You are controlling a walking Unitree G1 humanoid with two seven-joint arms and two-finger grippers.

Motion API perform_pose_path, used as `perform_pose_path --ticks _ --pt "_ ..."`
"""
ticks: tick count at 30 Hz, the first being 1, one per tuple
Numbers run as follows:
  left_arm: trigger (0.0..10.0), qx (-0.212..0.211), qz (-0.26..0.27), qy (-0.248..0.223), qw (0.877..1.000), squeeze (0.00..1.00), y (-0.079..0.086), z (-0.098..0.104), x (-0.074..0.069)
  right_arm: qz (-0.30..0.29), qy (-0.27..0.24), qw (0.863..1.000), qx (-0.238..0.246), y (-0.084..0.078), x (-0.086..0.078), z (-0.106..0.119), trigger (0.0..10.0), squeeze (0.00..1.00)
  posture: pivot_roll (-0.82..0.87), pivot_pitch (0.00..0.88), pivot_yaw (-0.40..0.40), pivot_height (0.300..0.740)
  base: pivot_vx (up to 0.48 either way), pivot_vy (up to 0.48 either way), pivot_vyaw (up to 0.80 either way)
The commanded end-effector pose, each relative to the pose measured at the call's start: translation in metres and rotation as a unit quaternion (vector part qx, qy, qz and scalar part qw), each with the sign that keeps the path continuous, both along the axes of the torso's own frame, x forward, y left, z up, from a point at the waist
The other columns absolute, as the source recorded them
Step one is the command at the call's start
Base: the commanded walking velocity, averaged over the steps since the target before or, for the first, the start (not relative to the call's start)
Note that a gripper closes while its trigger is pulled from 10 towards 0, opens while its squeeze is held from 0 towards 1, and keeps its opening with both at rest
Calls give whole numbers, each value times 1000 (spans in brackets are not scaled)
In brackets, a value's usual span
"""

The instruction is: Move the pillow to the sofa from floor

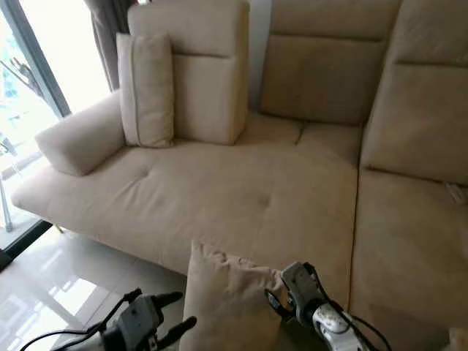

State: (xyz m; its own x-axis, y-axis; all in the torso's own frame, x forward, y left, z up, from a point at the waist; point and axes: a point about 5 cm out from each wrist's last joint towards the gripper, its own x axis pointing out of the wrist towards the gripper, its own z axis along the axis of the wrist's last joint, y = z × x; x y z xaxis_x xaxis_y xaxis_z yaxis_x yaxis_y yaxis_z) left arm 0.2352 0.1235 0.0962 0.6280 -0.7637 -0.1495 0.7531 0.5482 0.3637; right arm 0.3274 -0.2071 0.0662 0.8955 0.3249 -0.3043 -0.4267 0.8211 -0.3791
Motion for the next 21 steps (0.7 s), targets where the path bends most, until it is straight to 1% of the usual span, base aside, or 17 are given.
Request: perform_pose_path --ticks 1,3,4,6,8,10,11,12,14,15,17,20,21 --pt "10000 11 -2 17 1000 0 1 -4 -6 4 7 1000 -10 3 -3 -6 10000 0 212 296 131 600 0 0 0" --pt "10000 11 -3 21 1000 0 2 1 -14 -9 -26 999 -38 -1 6 6 10000 0 227 318 137 600 0 0 0" --pt "10000 11 -3 21 1000 0 2 1 -14 -9 -26 999 -38 -1 6 6 10000 0 227 318 137 600 0 0 0" --pt "10000 15 0 26 1000 0 4 2 -18 -24 -49 997 -47 -6 12 17 10000 0 234 323 136 600 0 0 0" --pt "10000 18 3 29 999 0 7 2 -19 -32 -48 997 -44 -9 15 20 10000 0 238 325 135 600 0 0 0" --pt "10000 21 6 32 999 0 8 3 -21 -36 -46 997 -41 -10 16 21 10000 0 239 324 136 600 0 0 0" --pt "10000 25 11 35 999 0 11 5 -22 -34 -23 999 -30 -8 15 14 10000 0 250 322 136 600 0 0 0" --pt "10000 25 11 35 999 0 11 5 -22 -34 -23 999 -30 -8 15 14 10000 0 250 322 136 600 0 0 0" --pt "10000 27 15 36 999 0 11 7 -22 -26 3 1000 -12 -1 12 5 10000 0 255 321 135 600 0 0 0" --pt "10000 27 15 36 999 0 11 7 -22 -26 3 1000 -12 -1 12 5 10000 0 255 321 135 600 0 0 0" --pt "10000 30 19 38 999 0 11 10 -22 -15 25 1000 0 7 9 -2 10000 0 268 313 138 600 0 0 0" --pt "10000 34 24 36 999 0 12 14 -21 -7 26 1000 16 17 10 -4 10000 0 274 306 139 600 0 0 0" --pt "10000 34 24 36 999 0 12 14 -21 -7 26 1000 16 17 10 -4 10000 0 274 306 139 600 0 0 0"
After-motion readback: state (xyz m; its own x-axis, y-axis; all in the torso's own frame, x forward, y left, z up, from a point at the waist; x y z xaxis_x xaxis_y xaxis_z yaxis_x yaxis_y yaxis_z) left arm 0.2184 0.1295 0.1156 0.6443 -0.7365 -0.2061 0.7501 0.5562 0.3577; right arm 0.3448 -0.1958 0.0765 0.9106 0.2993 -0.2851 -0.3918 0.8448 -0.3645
